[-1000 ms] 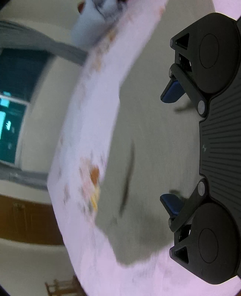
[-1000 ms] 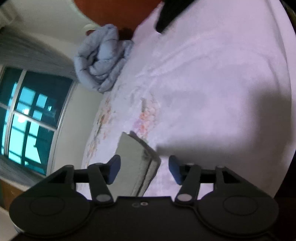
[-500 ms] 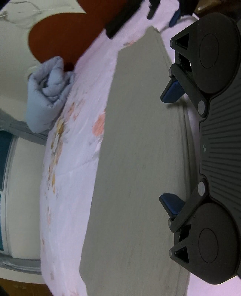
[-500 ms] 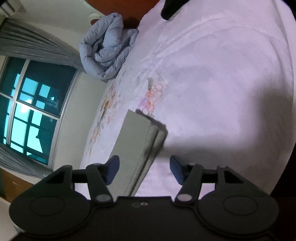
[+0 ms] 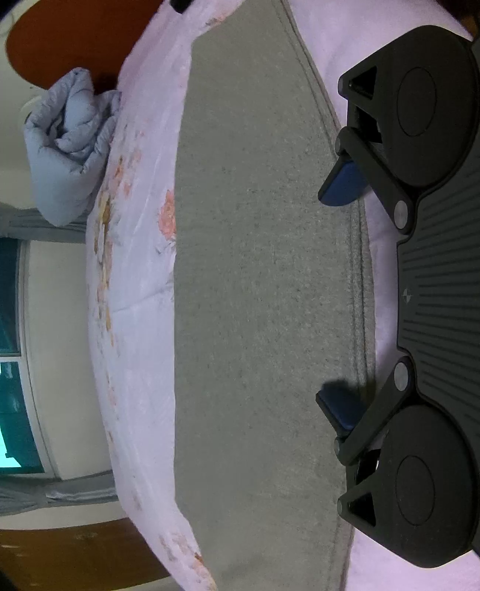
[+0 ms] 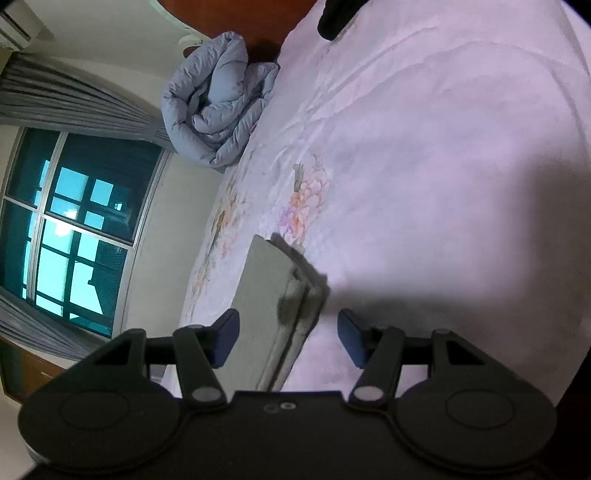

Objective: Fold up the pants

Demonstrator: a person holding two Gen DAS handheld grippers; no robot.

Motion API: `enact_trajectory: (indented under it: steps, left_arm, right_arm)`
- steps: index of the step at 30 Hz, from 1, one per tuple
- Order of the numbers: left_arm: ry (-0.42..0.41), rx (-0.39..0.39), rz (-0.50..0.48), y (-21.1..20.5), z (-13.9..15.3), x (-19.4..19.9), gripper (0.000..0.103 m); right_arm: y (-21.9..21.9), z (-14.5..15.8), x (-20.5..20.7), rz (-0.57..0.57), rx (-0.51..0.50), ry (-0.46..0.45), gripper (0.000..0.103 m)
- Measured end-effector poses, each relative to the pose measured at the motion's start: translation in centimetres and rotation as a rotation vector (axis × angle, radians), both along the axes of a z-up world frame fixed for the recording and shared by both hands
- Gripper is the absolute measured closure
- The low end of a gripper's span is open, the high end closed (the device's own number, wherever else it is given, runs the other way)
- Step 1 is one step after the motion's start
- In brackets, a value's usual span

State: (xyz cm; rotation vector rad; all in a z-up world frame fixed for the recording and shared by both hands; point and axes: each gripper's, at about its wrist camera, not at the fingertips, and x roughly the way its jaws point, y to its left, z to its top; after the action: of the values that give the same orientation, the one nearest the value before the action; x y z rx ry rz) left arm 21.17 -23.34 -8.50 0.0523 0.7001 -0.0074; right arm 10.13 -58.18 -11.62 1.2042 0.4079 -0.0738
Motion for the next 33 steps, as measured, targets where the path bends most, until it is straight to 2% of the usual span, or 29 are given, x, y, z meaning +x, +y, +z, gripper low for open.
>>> enact_trajectory:
  steps: [4, 9, 12, 13, 19, 22, 25, 27, 29, 33]
  left_arm:
    - [-0.007, -0.01, -0.002, 0.5, -0.1, 0.2, 0.0]
    - [-0.004, -0.01, -0.003, 0.5, -0.2, 1.0, 0.0]
    - [-0.001, -0.008, -0.004, 0.4, -0.3, 1.3, 0.0]
    - [-0.002, -0.008, -0.003, 0.4, -0.3, 1.3, 0.0]
    - [-0.01, -0.004, -0.018, 0.3, -0.5, 1.5, 0.0]
    - [-0.01, -0.041, -0.047, 1.2, -0.1, 1.7, 0.0]
    - [-0.032, -0.112, -0.07, 4.5, 1.6, 1.3, 0.0]
    - [-0.097, -0.116, -0.026, 8.4, 3.0, 0.1, 0.0]
    - [-0.104, -0.148, 0.045, 13.9, 4.1, -0.3, 0.0]
    - [-0.096, -0.076, 0.223, 25.5, 3.8, 0.1, 0.0]
  right_arm:
    - [0.6, -0.2, 0.8, 0.035, 0.027, 0.005, 0.064]
    - [1.3, -0.5, 1.8, 0.037, 0.041, 0.03, 0.07]
    - [1.9, -0.2, 2.8, 0.041, -0.006, 0.085, 0.086]
    - [2.0, 0.0, 3.1, 0.044, -0.022, 0.108, 0.095]
    - [3.4, 2.6, 3.4, 0.068, -0.168, 0.122, 0.099]
    - [4.2, 4.7, 3.5, 0.084, -0.216, 0.092, 0.099]
    - [6.1, 8.2, 3.9, 0.119, -0.294, 0.044, 0.099]
    - [8.1, 10.8, 4.4, 0.154, -0.359, 0.0, 0.099]
    - [10.6, 13.0, 4.9, 0.192, -0.431, -0.042, 0.099]
    - [17.8, 16.0, 6.5, 0.285, -0.547, -0.111, 0.099]
